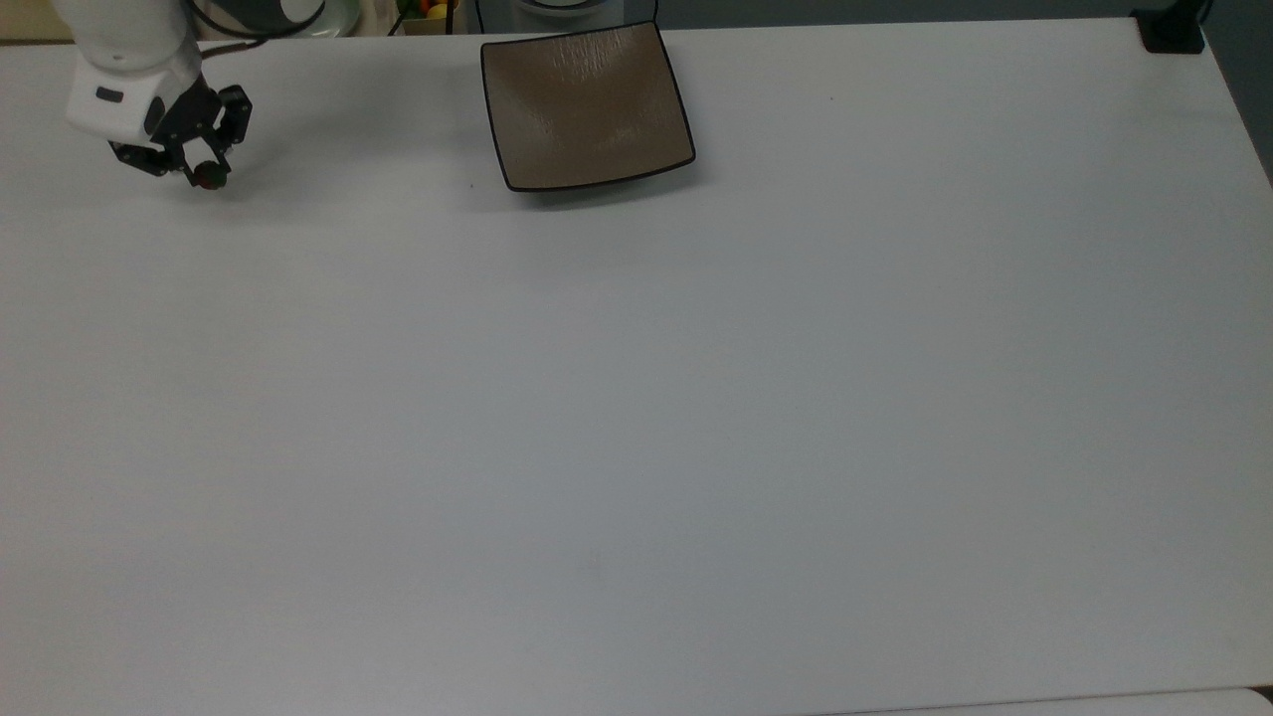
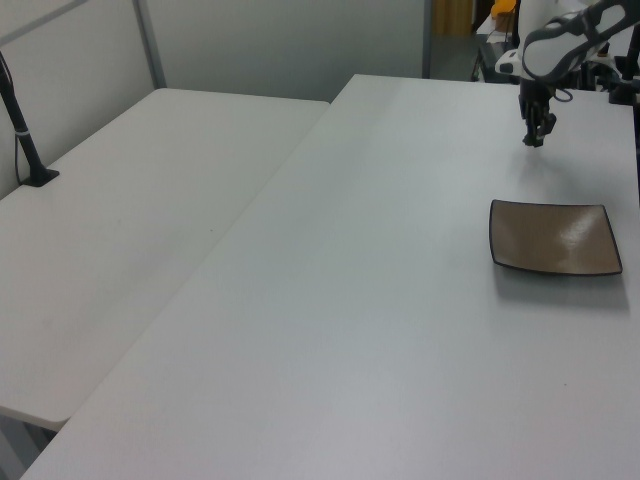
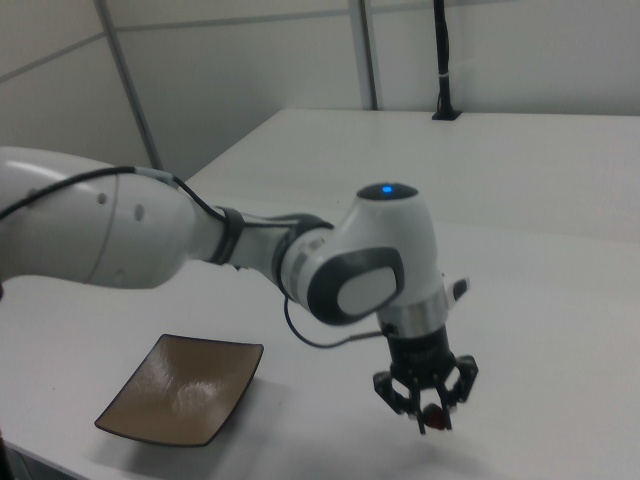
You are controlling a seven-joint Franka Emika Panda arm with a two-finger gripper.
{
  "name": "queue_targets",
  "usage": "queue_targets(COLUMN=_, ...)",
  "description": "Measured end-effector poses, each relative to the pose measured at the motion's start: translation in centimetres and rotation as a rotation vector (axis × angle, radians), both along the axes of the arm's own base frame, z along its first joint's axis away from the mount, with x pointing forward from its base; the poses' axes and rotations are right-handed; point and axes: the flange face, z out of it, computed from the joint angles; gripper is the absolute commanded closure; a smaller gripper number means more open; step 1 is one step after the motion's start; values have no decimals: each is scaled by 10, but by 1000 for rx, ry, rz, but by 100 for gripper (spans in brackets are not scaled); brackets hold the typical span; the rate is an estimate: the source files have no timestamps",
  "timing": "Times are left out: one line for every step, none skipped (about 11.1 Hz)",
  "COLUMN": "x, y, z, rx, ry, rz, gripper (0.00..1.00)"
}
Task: Strawberries on a ceramic plate
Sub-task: 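Lift the held strawberry up off the table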
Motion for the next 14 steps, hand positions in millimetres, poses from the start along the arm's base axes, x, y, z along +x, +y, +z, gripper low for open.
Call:
queue_targets(x=1, y=8, z=21, rx=12, ry=11, rz=5, gripper=93)
queue_targets(x=3, y=19, z=46, rx=24, ry=21, rz=15, gripper=92)
queue_targets(x=3, y=27, z=70, rx=33, ry=22, rz=22, gripper=92)
queue_targets(x=1, y=35, z=92, rx=40, ry=20, rz=29, gripper=93)
queue_targets(x=-2, y=44, z=111, rx=48, ry=19, rz=38, gripper=92)
queue_targets(x=-5, y=57, z=130, rx=60, ry=29, rz=51, gripper=92)
queue_targets(x=-7, y=71, z=146, rx=70, ry=40, rz=55, gripper=92)
queue_targets(x=-6, y=90, z=159, rx=77, ry=51, rz=52, gripper=92)
queue_targets(x=-4, y=109, z=168, rx=77, ry=49, rz=52, gripper=92)
queue_targets(x=0, y=138, z=174, rx=78, ry=56, rz=39, gripper=92)
queue_targets(x=4, y=160, z=175, rx=76, ry=59, rz=26, gripper=92)
queue_targets(x=8, y=186, z=175, rx=72, ry=63, rz=8, gripper=91)
queue_targets(x=10, y=208, z=174, rx=76, ry=66, rz=-15, gripper=91)
queue_targets(x=12, y=230, z=174, rx=81, ry=65, rz=-32, gripper=91)
